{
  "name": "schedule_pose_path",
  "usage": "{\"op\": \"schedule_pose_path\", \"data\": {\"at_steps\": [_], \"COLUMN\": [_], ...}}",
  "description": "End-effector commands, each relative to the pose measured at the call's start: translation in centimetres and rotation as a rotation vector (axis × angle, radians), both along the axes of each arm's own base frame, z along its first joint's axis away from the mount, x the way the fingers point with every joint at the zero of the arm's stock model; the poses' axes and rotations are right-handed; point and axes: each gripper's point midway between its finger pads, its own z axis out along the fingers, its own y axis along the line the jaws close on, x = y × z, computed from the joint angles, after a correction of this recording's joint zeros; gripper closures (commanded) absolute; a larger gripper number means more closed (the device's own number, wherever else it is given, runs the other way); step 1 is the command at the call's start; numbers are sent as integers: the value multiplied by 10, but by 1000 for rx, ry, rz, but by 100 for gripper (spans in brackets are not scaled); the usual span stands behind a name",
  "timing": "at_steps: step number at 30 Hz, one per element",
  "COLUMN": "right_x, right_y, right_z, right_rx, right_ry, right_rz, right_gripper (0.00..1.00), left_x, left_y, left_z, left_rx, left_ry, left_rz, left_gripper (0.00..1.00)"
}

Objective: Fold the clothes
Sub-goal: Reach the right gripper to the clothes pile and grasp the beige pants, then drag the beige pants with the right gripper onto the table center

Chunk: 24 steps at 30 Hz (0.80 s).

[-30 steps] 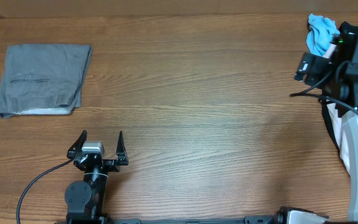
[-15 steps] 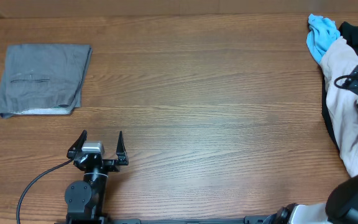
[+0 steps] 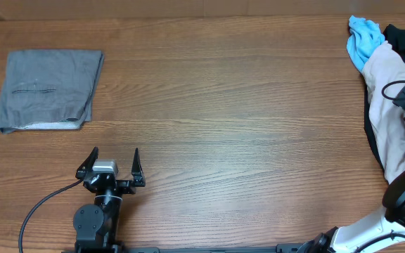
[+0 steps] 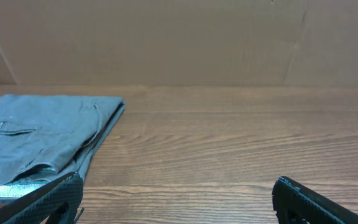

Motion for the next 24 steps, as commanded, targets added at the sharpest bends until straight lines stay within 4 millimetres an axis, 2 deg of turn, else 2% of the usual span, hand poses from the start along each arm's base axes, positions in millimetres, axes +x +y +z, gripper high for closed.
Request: {"op": "schedule_pose_path", "data": {"at_steps": [1, 6, 10, 17, 24], "right_x": [2, 2, 4, 8, 29], "right_y": [-13, -16, -15, -11, 19], "right_z": [14, 15, 20, 46, 87], "right_rx": [-27, -31, -25, -3, 92], "right_ry": [-36, -42, -58, -64, -137], "right_rz": [-22, -27, -31, -15, 89], "right_gripper": [71, 90, 93, 95, 96], "left_x": [0, 0, 0, 0, 0], "left_y": [-1, -1, -1, -1, -2], "left_z": [0, 0, 0, 0, 0], "left_rx": [26, 26, 26, 26, 26], "left_ry": [-7, -8, -8, -8, -8], "left_rz": [-7, -7, -7, -7, -7], "left_gripper": [0, 0, 0, 0, 0]}}
